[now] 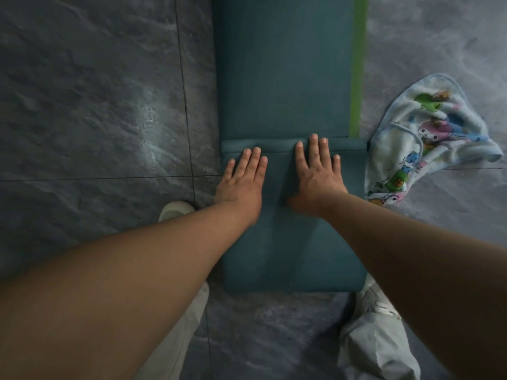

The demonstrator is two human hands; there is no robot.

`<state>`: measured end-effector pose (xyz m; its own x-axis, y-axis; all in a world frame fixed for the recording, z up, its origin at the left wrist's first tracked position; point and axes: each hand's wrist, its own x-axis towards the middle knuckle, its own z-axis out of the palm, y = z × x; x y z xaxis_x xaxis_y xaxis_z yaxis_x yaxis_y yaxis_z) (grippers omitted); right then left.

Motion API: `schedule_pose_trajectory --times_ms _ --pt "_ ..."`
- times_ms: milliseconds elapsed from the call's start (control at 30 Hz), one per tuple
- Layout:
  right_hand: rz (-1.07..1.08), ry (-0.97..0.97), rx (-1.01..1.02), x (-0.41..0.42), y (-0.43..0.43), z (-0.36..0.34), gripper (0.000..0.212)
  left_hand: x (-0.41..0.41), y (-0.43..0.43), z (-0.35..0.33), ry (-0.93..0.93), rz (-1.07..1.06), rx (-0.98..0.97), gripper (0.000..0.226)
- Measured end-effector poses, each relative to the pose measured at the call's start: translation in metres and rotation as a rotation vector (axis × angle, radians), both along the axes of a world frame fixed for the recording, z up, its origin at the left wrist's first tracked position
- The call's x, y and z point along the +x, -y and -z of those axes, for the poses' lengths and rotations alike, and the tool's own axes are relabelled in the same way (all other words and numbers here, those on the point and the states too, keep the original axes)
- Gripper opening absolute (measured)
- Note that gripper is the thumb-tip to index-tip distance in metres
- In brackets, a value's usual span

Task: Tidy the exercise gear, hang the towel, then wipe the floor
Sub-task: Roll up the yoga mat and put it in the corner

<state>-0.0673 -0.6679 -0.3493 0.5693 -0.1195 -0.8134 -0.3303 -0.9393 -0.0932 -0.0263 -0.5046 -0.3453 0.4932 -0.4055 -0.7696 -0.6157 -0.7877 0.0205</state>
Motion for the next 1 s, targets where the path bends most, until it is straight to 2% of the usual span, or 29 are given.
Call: schedule_pose_trajectory --times_ms 233,400,500,600,733,833,900,933,1000 --pt "0.027 0.214 -0.004 -0.029 -0.017 -0.045 0.098 0.007 0.003 -0.015 -0.023 -0.022 0.014 0.093" --pt "-0.027 0.061 -0.019 -0.091 -0.026 -0.063 0.099 -0.023 -0.003 -0.035 0.116 -0.042 -0.165 0.091" --pt "0.006 -0.008 0.006 -0.111 -0.026 -0.053 0.096 -0.067 -0.018 -0.045 0.073 0.051 -0.29 0.086" --pt "-0.004 -0.041 0.044 -0.107 -0.023 -0.036 0.096 -0.11 -0.031 -0.053 -0.031 0.098 -0.314 0.084" --pt "-0.012 -0.064 0.053 -0.105 -0.024 -0.022 0.098 -0.142 -0.043 -0.046 -0.114 0.145 -0.211 0.1" --pt "-0.015 0.008 0.057 -0.114 -0.024 -0.024 0.093 -0.151 -0.045 -0.033 -0.127 0.239 -0.085 0.129" --pt "0.003 0.072 0.061 -0.123 -0.024 -0.029 0.086 -0.155 -0.045 -0.027 -0.108 0.285 -0.025 0.14" --pt "0.013 0.096 0.063 -0.128 -0.024 -0.032 0.084 -0.157 -0.045 -0.025 -0.093 0.294 -0.015 0.135" --pt "0.012 0.128 0.07 -0.143 -0.027 -0.035 0.085 -0.159 -0.046 -0.022 -0.04 0.307 -0.052 0.102"
